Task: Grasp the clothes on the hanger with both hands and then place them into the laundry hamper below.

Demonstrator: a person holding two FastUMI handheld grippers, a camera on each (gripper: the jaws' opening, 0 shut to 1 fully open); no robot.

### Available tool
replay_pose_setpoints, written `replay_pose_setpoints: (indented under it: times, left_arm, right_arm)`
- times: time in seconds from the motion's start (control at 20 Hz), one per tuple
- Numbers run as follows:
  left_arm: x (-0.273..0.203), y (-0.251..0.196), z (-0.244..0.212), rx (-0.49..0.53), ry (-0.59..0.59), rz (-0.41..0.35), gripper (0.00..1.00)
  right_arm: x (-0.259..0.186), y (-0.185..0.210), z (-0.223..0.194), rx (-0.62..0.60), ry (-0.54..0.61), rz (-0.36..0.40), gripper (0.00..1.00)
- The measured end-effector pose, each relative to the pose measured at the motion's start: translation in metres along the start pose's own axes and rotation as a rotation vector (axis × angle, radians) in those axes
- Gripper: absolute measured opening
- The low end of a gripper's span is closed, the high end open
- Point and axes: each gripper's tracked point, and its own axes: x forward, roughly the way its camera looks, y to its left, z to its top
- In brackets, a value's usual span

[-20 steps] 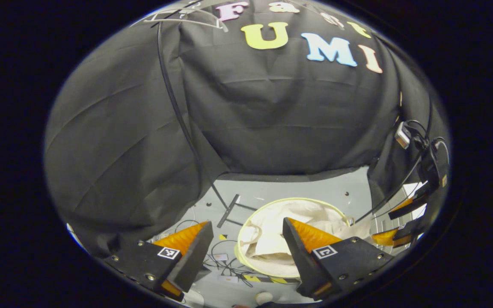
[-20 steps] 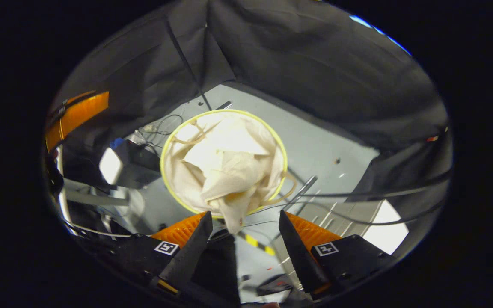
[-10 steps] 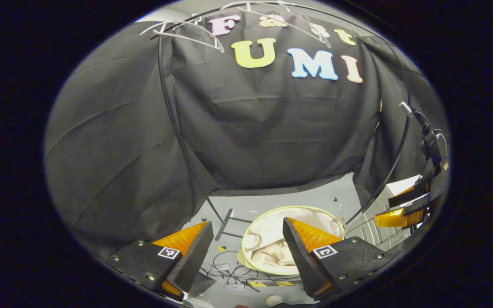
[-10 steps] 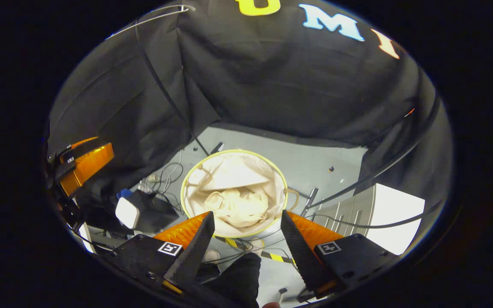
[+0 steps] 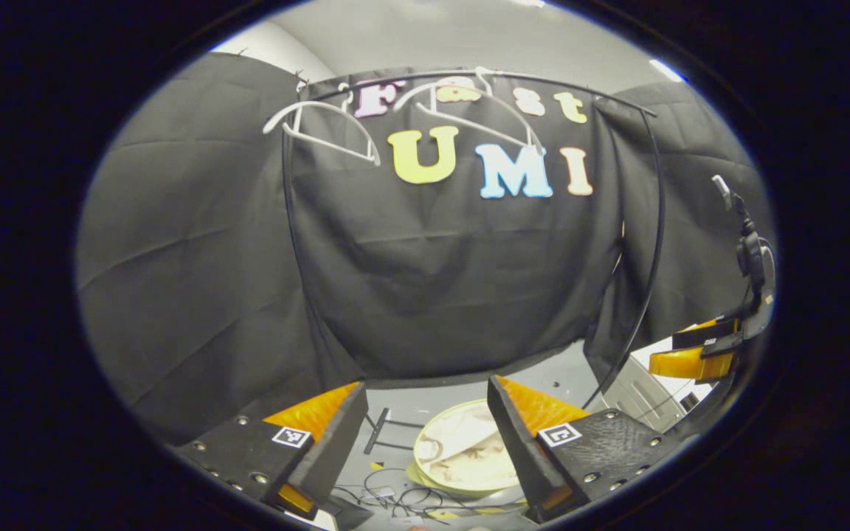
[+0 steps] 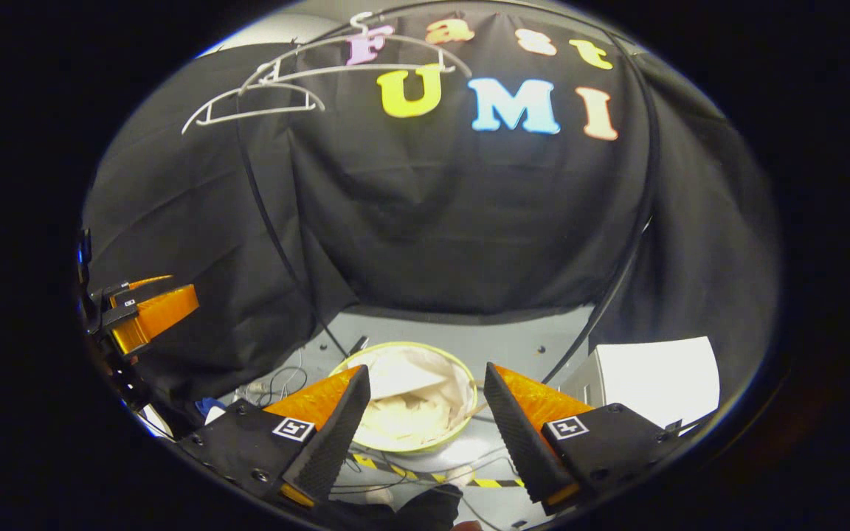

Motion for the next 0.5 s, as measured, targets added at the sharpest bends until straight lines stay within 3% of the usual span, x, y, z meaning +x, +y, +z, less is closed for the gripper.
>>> replay_pose_setpoints:
  times: [0.25,0.3,0.5]
  left_arm:
    - [-0.045,0.000,0.042,-0.024,-0.111,0.011,0.95]
    - [-0.050,0.000,0.052,-0.029,-0.138,0.022,0.95]
    - [-0.063,-0.015,0.087,-0.067,-0.237,0.047,0.95]
  right_arm:
    - [-0.070,-0.012,0.057,-0.005,-0.227,-0.058,0.98]
    - [-0.081,-0.013,0.064,-0.013,-0.269,-0.072,0.93]
    - [-0.122,-0.040,0.094,-0.053,-0.420,-0.148,0.98]
